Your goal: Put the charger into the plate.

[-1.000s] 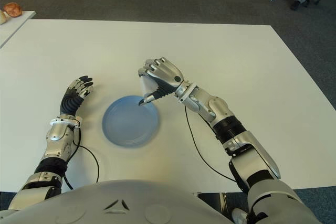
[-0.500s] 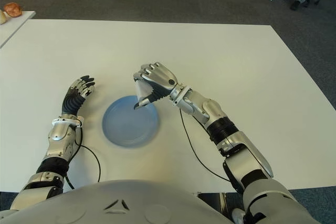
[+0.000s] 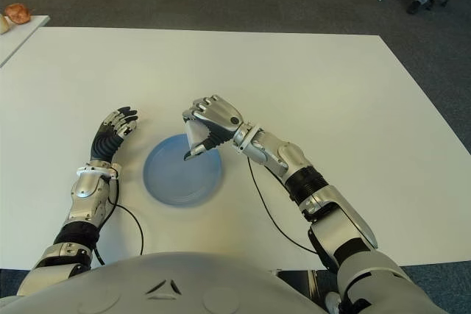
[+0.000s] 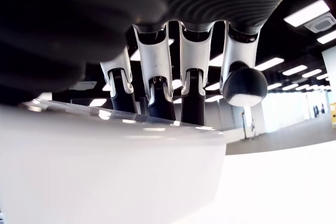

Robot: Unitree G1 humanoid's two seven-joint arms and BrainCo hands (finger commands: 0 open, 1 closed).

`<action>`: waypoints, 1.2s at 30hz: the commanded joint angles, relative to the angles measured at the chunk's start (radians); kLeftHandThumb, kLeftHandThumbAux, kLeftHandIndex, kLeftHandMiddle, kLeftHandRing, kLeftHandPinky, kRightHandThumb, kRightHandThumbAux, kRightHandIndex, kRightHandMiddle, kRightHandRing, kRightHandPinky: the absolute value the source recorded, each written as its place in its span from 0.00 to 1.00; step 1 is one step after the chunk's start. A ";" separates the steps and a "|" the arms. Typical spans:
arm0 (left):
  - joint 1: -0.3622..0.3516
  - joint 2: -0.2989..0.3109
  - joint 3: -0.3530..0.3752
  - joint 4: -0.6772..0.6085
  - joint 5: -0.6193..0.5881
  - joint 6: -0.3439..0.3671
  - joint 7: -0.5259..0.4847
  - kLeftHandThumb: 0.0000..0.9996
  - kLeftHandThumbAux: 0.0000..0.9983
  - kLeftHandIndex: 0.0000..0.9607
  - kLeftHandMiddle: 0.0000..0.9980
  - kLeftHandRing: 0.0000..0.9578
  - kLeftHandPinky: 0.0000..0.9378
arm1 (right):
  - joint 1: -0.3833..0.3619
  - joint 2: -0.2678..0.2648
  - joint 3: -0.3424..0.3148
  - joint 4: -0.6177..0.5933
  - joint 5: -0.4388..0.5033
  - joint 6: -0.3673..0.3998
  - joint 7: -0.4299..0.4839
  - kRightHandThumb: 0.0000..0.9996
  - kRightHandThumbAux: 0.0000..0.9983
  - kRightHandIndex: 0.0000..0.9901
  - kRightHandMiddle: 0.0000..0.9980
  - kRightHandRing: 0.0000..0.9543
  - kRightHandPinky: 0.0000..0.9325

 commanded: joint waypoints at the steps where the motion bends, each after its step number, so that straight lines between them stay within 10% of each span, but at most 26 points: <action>1: 0.089 -0.052 -0.026 0.065 0.015 0.081 0.008 0.00 0.60 0.22 0.25 0.25 0.25 | 0.018 0.003 0.003 -0.006 0.012 -0.003 0.023 0.71 0.72 0.45 0.86 0.91 0.94; 36: 0.096 -0.060 -0.032 0.040 0.025 0.085 0.020 0.00 0.61 0.21 0.25 0.25 0.24 | 0.112 0.031 0.036 -0.089 -0.056 0.044 0.018 0.71 0.72 0.44 0.87 0.91 0.93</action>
